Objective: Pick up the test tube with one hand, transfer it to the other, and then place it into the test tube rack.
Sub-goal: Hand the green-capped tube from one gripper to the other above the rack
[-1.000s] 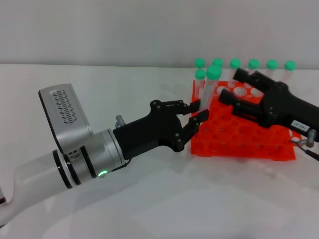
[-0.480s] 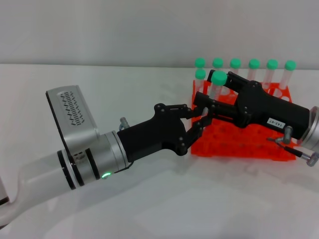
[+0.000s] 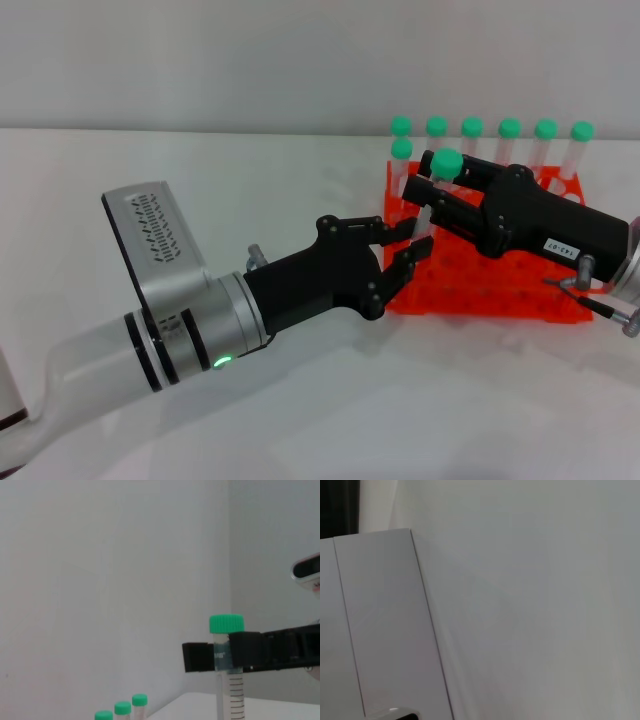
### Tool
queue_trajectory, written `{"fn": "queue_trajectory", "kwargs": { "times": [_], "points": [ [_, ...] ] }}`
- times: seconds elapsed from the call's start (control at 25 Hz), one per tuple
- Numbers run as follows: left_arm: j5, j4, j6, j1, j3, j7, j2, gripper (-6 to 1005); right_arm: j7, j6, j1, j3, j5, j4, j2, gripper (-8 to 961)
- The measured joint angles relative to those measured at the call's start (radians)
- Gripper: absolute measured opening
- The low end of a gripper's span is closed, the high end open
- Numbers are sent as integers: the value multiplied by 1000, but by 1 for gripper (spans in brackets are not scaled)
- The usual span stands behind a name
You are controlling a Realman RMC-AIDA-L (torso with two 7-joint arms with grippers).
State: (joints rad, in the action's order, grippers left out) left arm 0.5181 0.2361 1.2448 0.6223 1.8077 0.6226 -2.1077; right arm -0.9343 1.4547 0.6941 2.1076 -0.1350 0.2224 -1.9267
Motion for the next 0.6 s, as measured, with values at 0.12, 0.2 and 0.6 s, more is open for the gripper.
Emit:
{"fn": "queue_trajectory", "kwargs": {
  "times": [0.12, 0.2, 0.6],
  "points": [
    [-13, 19, -13, -14, 17, -5, 0, 205, 0, 2, -2, 0, 0, 0, 1, 526],
    [-13, 25, -16, -19, 19, -9, 0, 205, 0, 2, -2, -1, 0, -1, 2, 488],
    [-16, 29, -24, -25, 21, -11, 0, 206, 4, 3, -4, -1, -1, -3, 11, 267]
  ]
}}
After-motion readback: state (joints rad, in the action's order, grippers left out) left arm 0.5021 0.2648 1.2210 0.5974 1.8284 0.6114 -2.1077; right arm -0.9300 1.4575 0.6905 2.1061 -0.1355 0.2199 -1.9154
